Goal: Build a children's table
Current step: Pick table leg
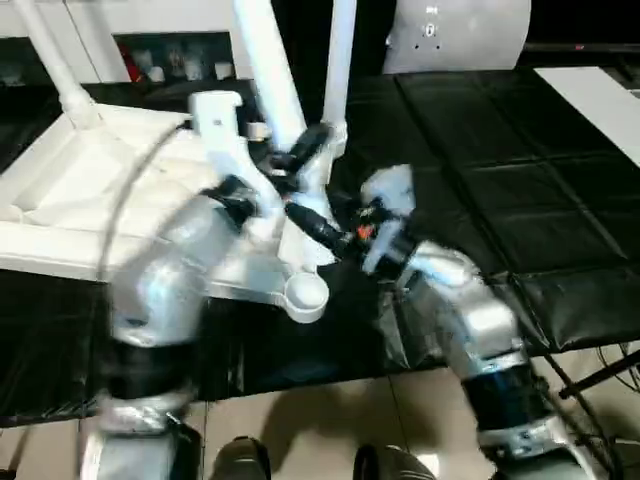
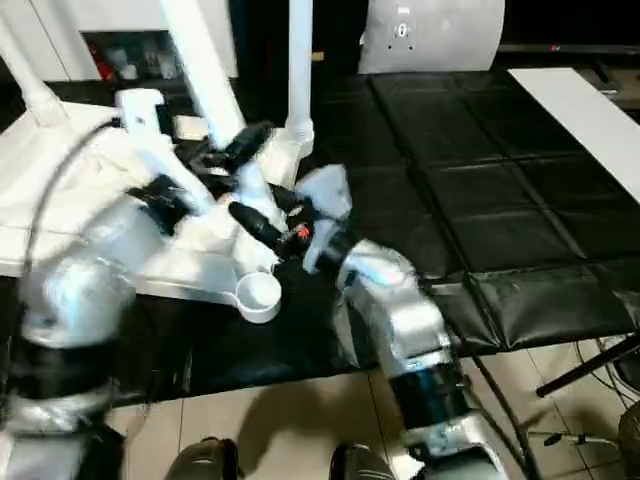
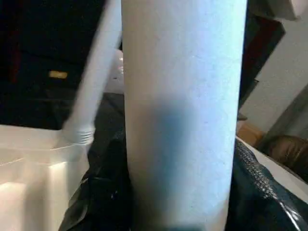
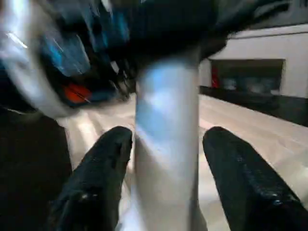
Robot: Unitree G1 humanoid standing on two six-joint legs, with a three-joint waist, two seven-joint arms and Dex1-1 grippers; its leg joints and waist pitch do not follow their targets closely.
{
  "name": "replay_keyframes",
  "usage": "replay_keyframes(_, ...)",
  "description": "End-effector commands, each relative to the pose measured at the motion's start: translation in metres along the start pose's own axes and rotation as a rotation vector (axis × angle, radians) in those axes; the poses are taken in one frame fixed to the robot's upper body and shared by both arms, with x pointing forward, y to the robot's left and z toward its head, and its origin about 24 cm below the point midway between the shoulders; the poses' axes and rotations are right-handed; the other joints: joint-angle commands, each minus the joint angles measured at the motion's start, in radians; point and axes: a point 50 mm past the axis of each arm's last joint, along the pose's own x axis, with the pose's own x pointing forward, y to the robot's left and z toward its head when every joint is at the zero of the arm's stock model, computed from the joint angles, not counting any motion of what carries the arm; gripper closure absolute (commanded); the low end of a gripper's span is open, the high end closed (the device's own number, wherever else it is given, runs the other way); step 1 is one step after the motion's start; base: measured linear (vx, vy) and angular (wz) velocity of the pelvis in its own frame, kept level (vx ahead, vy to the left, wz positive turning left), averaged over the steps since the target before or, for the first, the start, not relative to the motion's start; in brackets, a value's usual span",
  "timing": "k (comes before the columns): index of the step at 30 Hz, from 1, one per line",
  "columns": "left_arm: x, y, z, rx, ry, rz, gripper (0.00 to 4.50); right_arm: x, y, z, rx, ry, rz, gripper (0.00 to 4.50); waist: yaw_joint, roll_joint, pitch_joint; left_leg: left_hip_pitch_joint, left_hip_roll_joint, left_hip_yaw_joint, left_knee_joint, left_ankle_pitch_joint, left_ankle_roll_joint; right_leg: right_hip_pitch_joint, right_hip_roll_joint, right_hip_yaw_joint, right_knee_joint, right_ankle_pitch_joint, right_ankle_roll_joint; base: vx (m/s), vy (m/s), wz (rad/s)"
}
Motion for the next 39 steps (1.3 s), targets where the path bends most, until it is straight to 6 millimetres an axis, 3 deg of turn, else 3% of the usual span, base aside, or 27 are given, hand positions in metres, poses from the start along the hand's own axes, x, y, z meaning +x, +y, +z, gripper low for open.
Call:
replay_keyframes(1, 0.003, -0.007, 0.009, -0.037, 0.018, -0.162, 2.59, -0.004, -0.004, 0.017, 0.076, -0.019, 0.065, 1.48, -0.001, 0.01, -0.111, 0.028, 0.007, 0.0, -0.059, -0.184, 0.01, 0.065, -0.054, 0.039, -0.07, -0.245, -0.136, 0.0, 0.0, 0.0)
replay_keyframes(2, 0.002, -0.009, 0.01, -0.036, 0.035, -0.214, 2.6, -0.007, -0.004, 0.02, 0.118, -0.01, 0.101, 1.44, 0.002, 0.009, -0.11, 0.039, 0.01, 0.0, -0.06, -0.227, -0.001, 0.058, -0.055, 0.038, -0.075, -0.3, -0.136, 0.0, 0.0, 0.0)
replay_keyframes(5, 0.001, -0.012, 0.012, -0.052, 0.06, -0.293, 2.6, -0.011, -0.006, 0.025, 0.125, 0.009, 0.144, 1.18, 0.003, 0.011, -0.107, 0.038, 0.012, -0.003, -0.065, -0.26, -0.017, 0.061, -0.059, 0.036, -0.078, -0.331, -0.135, 0.0, 0.0, 0.0)
replay_keyframes(7, -0.002, -0.018, 0.012, -0.07, 0.099, -0.41, 2.6, -0.015, -0.008, 0.028, 0.145, 0.061, 0.209, 0.99, 0.004, 0.005, -0.108, 0.041, 0.008, -0.004, -0.066, -0.276, -0.026, 0.066, -0.062, 0.036, -0.082, -0.381, -0.125, 0.0, 0.0, 0.0)
replay_keyframes(9, -0.005, -0.023, 0.014, -0.086, 0.119, -0.512, 2.6, -0.019, -0.007, 0.029, 0.186, 0.111, 0.276, 0.99, 0.006, -0.001, -0.107, 0.039, 0.009, -0.003, -0.066, -0.263, -0.023, 0.066, -0.064, 0.037, -0.083, -0.389, -0.121, 0.0, 0.0, 0.0)
replay_keyframes(10, -0.006, -0.027, 0.016, -0.096, 0.12, -0.565, 2.6, -0.022, -0.006, 0.03, 0.205, 0.134, 0.316, 0.99, 0.008, 0.002, -0.107, 0.039, 0.008, -0.002, -0.065, -0.261, -0.024, 0.067, -0.065, 0.037, -0.085, -0.403, -0.118, 0.0, 0.0, 0.0)
replay_keyframes(12, -0.009, -0.036, 0.02, -0.124, 0.121, -0.671, 2.6, -0.026, -0.003, 0.031, 0.235, 0.173, 0.384, 0.99, 0.011, -0.007, -0.109, 0.036, 0.009, -0.002, -0.064, -0.238, -0.018, 0.071, -0.067, 0.037, -0.085, -0.405, -0.115, 0.0, 0.0, 0.0)
replay_keyframes(18, -0.013, -0.053, 0.021, -0.142, 0.142, -0.87, 2.6, -0.031, 0.006, 0.034, 0.35, 0.17, 0.51, 1.44, 0.012, -0.008, -0.11, 0.037, 0.01, -0.003, -0.064, -0.228, -0.018, 0.069, -0.068, 0.035, -0.087, -0.427, -0.107, 0.0, 0.0, 0.0)
replay_keyframes(29, -0.013, -0.054, 0.019, -0.133, 0.162, -0.93, 2.6, -0.04, 0.015, 0.028, 0.436, 0.241, 0.604, 2.44, 0.02, -0.007, -0.112, 0.041, 0.012, -0.005, -0.066, -0.249, -0.039, 0.066, -0.067, 0.034, -0.089, -0.441, -0.095, 0.0, 0.0, 0.0)
replay_keyframes(39, -0.011, -0.051, 0.015, -0.092, 0.168, -0.909, 2.6, -0.041, 0.016, 0.025, 0.428, 0.262, 0.587, 2.53, 0.027, -0.01, -0.114, 0.042, 0.012, -0.006, -0.067, -0.255, -0.042, 0.065, -0.067, 0.032, -0.093, -0.459, -0.078, 0.0, 0.0, 0.0)
